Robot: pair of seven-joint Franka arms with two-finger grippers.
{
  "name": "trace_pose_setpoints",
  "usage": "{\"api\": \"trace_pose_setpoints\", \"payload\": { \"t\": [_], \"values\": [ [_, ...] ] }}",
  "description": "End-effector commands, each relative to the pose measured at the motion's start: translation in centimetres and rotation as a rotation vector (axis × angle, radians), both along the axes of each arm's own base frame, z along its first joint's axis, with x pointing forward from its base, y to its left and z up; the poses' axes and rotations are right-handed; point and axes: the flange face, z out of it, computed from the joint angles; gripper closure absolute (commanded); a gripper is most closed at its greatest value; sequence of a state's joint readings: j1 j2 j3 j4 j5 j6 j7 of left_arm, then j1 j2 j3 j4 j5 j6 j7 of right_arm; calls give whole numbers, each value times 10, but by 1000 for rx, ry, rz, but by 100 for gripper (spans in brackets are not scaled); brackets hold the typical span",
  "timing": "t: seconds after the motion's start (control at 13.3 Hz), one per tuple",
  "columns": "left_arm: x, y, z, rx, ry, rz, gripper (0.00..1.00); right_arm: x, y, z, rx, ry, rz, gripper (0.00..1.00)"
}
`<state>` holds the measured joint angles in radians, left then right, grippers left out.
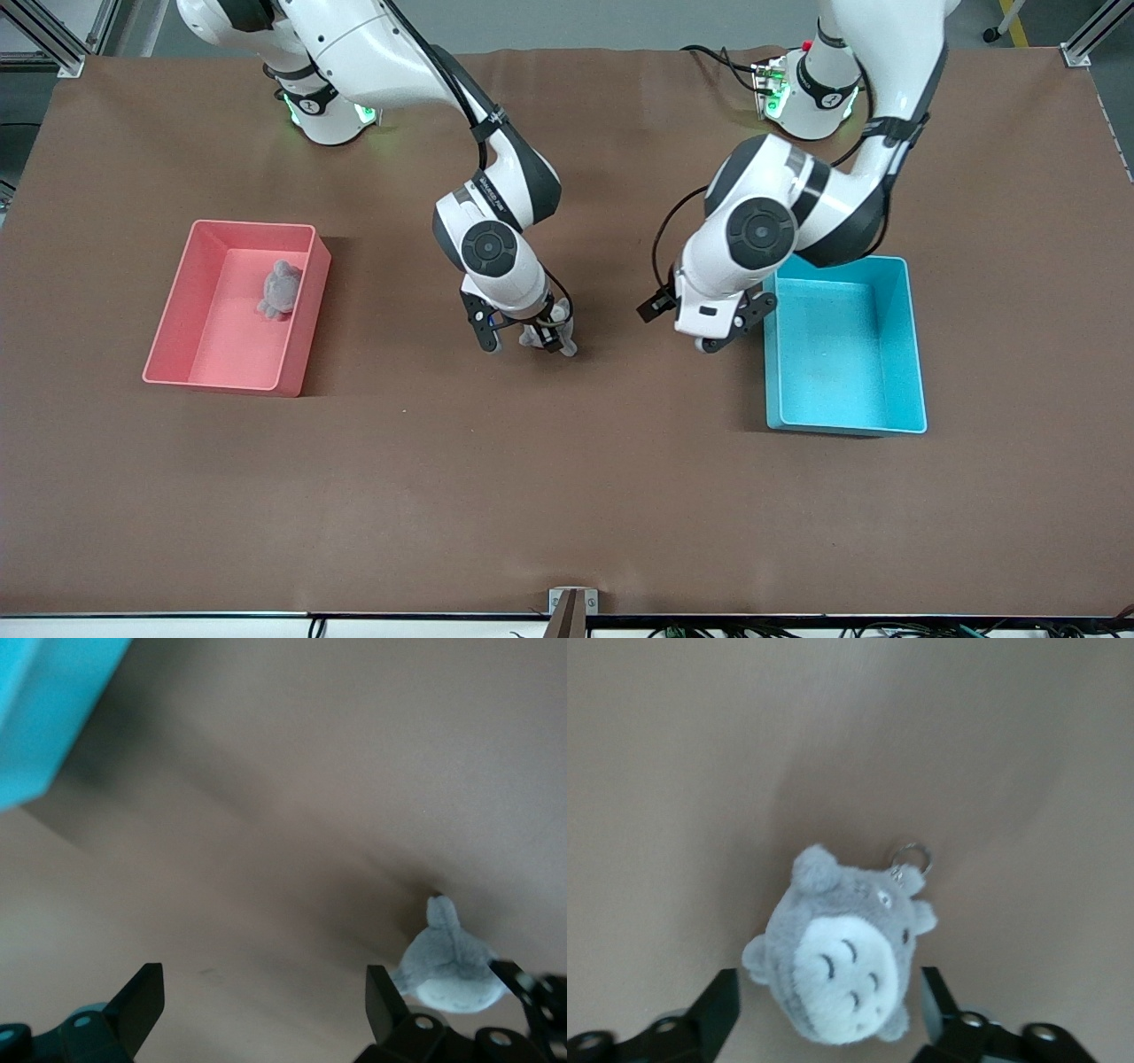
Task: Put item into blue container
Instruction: 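Set the plush on the table and open the right gripper, then grasp the plush with the left gripper while the right gripper reenters the box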
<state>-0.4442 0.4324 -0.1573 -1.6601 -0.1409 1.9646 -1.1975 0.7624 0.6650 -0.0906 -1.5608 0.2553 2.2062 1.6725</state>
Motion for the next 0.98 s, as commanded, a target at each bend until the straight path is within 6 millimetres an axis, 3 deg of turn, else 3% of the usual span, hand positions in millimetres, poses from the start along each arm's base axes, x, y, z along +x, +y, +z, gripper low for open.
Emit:
{"api": "trace_pose_setpoints", "payload": {
  "t": [0.0, 0.23, 0.45, 0.68, 0.9],
  "values": [
    [-1, -25, -27, -2, -3, 114, 0, 10, -42, 49, -47, 55, 133, 0],
    [-6, -63, -53, -16, -33, 279, 0, 32, -116, 109, -26, 112, 243, 0],
    [-17, -117, -71, -24, -32, 350, 0, 49, -201, 149, 23, 127, 341, 0],
    [-28, -148, -84, -55, -57, 439, 0, 45, -287, 169, 40, 97, 489, 0],
    [-29, -156, -109, -69, -58, 561, 0, 35, -369, 177, 35, 85, 619, 0]
  ]
}}
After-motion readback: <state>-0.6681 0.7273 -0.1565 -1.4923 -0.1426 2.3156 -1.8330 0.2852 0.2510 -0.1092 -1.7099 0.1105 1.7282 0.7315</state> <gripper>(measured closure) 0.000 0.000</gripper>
